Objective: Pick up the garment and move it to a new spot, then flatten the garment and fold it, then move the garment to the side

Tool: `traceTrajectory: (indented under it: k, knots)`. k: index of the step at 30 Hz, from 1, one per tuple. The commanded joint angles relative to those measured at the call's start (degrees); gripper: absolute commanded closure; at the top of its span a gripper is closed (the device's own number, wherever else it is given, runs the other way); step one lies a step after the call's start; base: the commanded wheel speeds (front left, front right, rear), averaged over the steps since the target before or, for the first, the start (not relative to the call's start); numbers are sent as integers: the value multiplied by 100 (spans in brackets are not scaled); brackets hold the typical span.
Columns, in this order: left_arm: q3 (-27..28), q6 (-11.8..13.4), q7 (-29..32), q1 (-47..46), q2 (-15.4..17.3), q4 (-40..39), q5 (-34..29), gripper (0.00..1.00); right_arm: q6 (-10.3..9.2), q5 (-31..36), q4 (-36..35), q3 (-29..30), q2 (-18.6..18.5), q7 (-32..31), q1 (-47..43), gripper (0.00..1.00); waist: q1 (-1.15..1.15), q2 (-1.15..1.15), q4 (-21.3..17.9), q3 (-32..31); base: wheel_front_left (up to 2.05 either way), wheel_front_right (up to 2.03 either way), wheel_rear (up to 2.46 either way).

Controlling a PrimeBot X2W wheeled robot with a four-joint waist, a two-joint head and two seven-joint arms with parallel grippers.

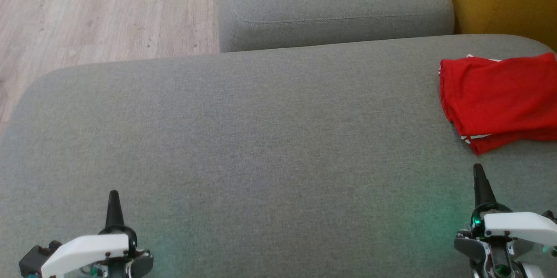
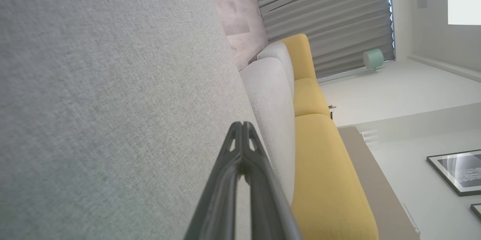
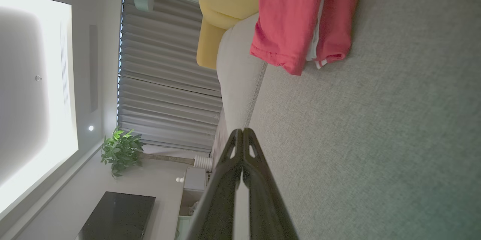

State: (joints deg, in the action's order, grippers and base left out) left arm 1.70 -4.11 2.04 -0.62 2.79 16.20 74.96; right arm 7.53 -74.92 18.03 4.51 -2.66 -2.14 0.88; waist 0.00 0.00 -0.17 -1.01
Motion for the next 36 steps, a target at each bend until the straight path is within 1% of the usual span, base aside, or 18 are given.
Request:
traceTrajectory:
  k: [1,24,36]
  knots:
    - [196,-65,63,-341,11,-201,217,100,-3,-236,-245,-42,-29,-59,366,100,0,0,1,10,0,0,0]
    - [475,-330,435,-552,9,-213,1681,100,-4,-1686,-397,194,-27,-424,526,100,0,0,17,116,0,0,0]
    - [483,-337,445,-558,9,-213,1721,100,-4,-1724,-401,201,-26,-435,531,100,0,0,17,118,0,0,0]
